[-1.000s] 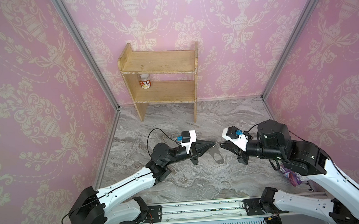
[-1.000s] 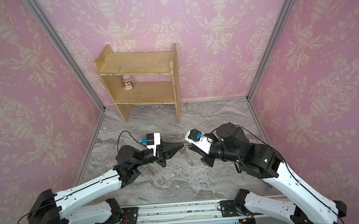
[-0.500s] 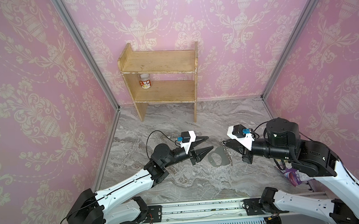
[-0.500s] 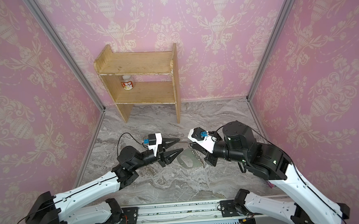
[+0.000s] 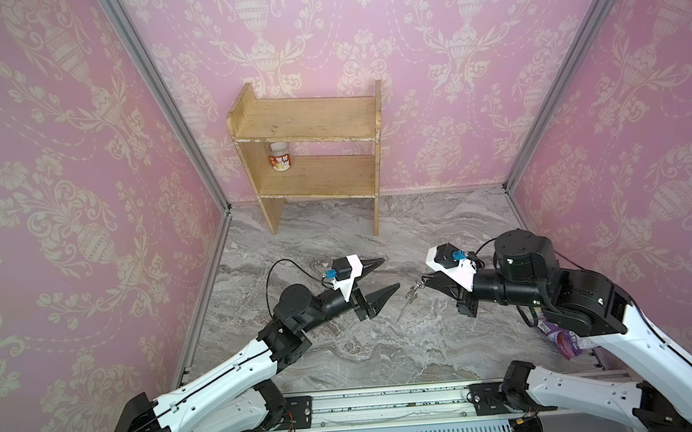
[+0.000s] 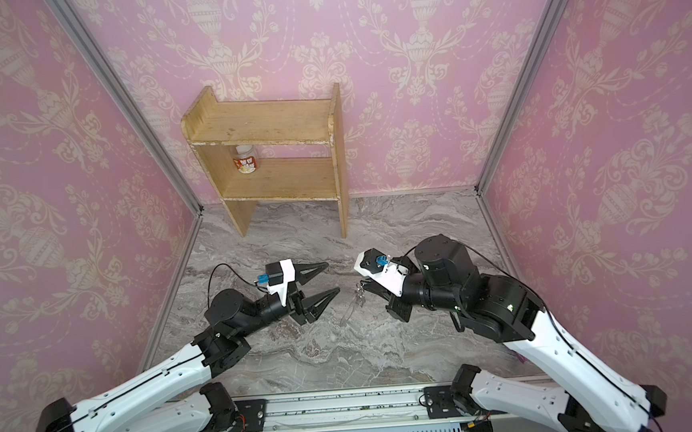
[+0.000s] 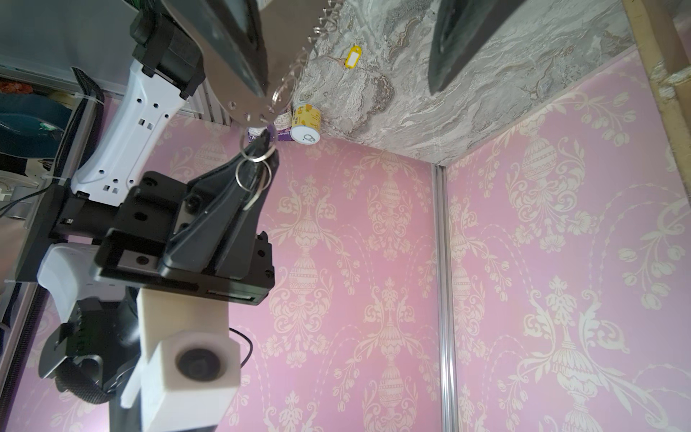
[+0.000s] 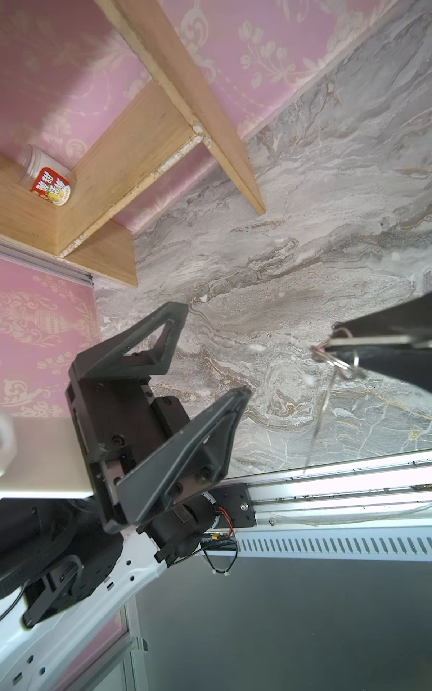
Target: Put the keys on the keyring
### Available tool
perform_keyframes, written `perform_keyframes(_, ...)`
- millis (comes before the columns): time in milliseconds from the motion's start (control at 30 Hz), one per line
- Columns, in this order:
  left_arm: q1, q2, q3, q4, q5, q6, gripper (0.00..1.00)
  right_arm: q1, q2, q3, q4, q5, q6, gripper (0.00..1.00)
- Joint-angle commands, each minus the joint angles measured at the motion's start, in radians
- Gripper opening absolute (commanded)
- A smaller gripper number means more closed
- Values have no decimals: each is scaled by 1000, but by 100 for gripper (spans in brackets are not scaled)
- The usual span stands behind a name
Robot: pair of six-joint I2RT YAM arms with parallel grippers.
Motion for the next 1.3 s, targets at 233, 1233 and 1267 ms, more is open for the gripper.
perform_keyframes(233,8,-134,-35,-187,-139,88,73,8,53,-131,196,-103,109,0)
perform_keyframes(1233,6,-206,-133,-384,-157,95,77,14,195,-81,287,-188,109,0)
perform_keyframes(1267,7,-205,-136,-381,-168,111,77,15,190,-75,280,-192,106,0)
